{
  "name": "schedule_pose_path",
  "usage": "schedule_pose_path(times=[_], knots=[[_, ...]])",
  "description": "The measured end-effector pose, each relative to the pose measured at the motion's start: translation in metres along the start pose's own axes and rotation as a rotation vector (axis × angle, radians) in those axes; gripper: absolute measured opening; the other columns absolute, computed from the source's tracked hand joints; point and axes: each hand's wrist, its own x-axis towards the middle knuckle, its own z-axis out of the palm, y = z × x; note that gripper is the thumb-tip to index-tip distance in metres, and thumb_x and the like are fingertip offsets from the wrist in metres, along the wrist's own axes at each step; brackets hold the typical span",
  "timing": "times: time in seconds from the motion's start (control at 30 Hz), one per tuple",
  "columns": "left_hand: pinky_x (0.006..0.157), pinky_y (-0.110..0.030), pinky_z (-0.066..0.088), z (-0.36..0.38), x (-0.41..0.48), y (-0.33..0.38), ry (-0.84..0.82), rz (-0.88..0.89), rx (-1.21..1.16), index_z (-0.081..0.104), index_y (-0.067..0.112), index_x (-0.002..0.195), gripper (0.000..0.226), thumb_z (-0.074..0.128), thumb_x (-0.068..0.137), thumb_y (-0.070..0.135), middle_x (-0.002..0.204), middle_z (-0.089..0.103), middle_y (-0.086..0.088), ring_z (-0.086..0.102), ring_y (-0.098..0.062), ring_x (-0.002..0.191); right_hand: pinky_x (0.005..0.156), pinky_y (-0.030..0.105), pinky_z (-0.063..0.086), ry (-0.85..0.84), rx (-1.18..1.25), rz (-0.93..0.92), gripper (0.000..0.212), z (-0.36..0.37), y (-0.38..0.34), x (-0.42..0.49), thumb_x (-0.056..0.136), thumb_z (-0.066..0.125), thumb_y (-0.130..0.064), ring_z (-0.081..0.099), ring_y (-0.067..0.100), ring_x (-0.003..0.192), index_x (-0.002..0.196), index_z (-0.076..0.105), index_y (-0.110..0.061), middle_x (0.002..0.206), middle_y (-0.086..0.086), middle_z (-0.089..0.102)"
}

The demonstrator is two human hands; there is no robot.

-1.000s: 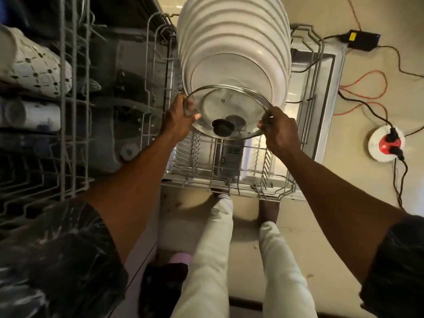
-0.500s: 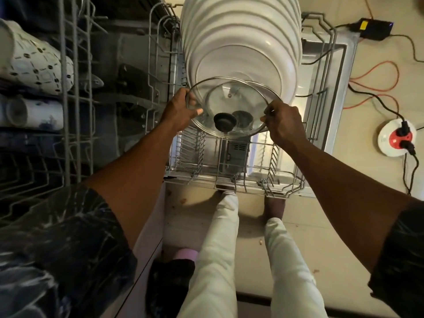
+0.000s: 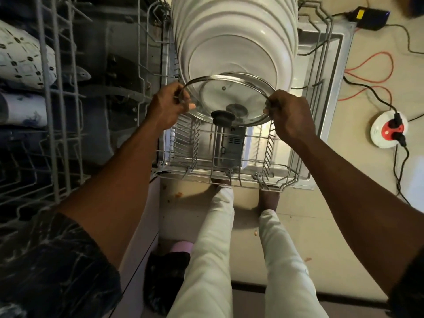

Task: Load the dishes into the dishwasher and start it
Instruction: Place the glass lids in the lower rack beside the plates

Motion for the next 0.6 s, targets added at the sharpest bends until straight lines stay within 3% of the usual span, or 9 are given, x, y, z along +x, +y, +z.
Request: schedule_pose_path(times=[0.1,0.2,0.37,0.5,0.6], knots=[[0.075,-0.015,0.052,0.009,-0.003,0.005,-0.04,0.008,-0.048,0.054,0.017,0.09,0.025,0.07,0.087,-0.002,0.103,0.063,-0.006,0.064,-0.009,0.094,0.071,0.03,0.053,-0.012,-0.04,-0.004,0.027,-0.007,0.007,-0.002,0.09,0.053,0.0,0.067,0.015,0.081,0.1,0.067,-0.021,0.084,-0.004,0.072],[0.075,-0.015,0.051,0.015,-0.001,0.006,-0.088,0.039,-0.007,0.055,0.014,0.09,0.022,0.071,0.086,-0.001,0.099,0.063,-0.007,0.063,-0.011,0.092,0.067,0.038,0.055,-0.021,-0.105,0.011,0.022,-0.01,0.017,-0.007,0.092,0.056,-0.005,0.066,0.024,0.079,0.101,0.065,-0.023,0.088,0.002,0.072],[0.081,-0.021,0.05,0.02,0.006,0.002,-0.041,0.014,0.031,0.057,0.018,0.091,0.019,0.07,0.088,0.004,0.105,0.068,-0.005,0.066,-0.012,0.099,0.059,0.016,0.041,-0.014,-0.046,0.036,0.023,-0.007,0.013,0.005,0.093,0.056,-0.003,0.061,0.01,0.078,0.105,0.069,-0.017,0.086,-0.006,0.067],[0.089,-0.03,0.054,0.021,0.015,-0.001,0.034,-0.053,0.046,0.058,0.023,0.095,0.024,0.072,0.087,0.005,0.109,0.068,-0.001,0.065,-0.016,0.104,0.059,0.009,0.039,-0.065,-0.04,0.01,0.031,-0.004,0.001,0.021,0.086,0.053,0.004,0.061,0.003,0.075,0.102,0.069,-0.017,0.091,0.003,0.072],[0.081,-0.024,0.053,0.024,0.022,0.001,0.057,-0.088,0.057,0.059,0.017,0.103,0.025,0.072,0.086,0.004,0.112,0.067,-0.002,0.064,-0.017,0.106,0.058,0.013,0.038,-0.086,-0.087,0.03,0.027,-0.005,-0.004,0.024,0.087,0.052,0.002,0.059,0.006,0.073,0.1,0.067,-0.017,0.093,0.006,0.069]])
